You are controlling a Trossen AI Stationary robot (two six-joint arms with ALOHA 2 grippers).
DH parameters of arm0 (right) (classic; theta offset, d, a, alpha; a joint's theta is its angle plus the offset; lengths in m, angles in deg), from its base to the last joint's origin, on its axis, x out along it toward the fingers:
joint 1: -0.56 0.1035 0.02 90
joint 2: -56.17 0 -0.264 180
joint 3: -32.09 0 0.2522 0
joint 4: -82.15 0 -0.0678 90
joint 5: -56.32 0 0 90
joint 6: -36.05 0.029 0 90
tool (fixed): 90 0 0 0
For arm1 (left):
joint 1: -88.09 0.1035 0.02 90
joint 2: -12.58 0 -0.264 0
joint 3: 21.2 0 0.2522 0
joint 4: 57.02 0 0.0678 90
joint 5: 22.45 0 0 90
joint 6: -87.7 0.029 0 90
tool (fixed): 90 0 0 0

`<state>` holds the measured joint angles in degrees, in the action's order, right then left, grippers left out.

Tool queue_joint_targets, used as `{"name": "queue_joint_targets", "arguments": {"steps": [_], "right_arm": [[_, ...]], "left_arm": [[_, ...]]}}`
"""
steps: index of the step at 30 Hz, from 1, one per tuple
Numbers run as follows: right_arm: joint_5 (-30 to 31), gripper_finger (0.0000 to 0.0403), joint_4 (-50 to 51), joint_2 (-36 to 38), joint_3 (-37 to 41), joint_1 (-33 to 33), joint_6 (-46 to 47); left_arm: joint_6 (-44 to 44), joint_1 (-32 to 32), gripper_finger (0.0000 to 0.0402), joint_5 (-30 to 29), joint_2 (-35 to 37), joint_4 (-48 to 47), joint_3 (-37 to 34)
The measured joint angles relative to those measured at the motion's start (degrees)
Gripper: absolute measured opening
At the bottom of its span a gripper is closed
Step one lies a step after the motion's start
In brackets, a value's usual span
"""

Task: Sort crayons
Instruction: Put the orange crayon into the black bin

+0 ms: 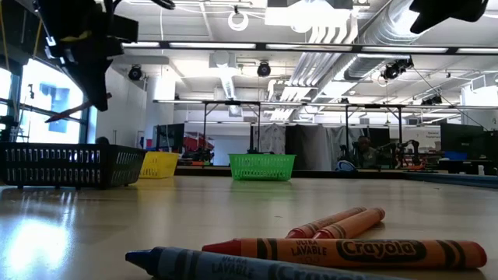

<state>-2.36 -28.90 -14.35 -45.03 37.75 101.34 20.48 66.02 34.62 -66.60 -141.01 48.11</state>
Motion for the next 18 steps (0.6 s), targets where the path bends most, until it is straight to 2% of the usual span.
{"name": "queue_joint_targets", "arguments": {"steps": [8, 18], "right_arm": [[-0.1, 0.0146, 0.0, 0.0, 0.0, 0.0, 1.8], [-0.1, 0.0146, 0.0, 0.0, 0.0, 0.0, 1.8]], "left_arm": [[0.6, 0.0, 0.0014, 2.8, 0.0, 1.2, -0.4], [4.7, 0.0, 0.0080, 4.1, 0.0, 1.4, -0.4]]}}
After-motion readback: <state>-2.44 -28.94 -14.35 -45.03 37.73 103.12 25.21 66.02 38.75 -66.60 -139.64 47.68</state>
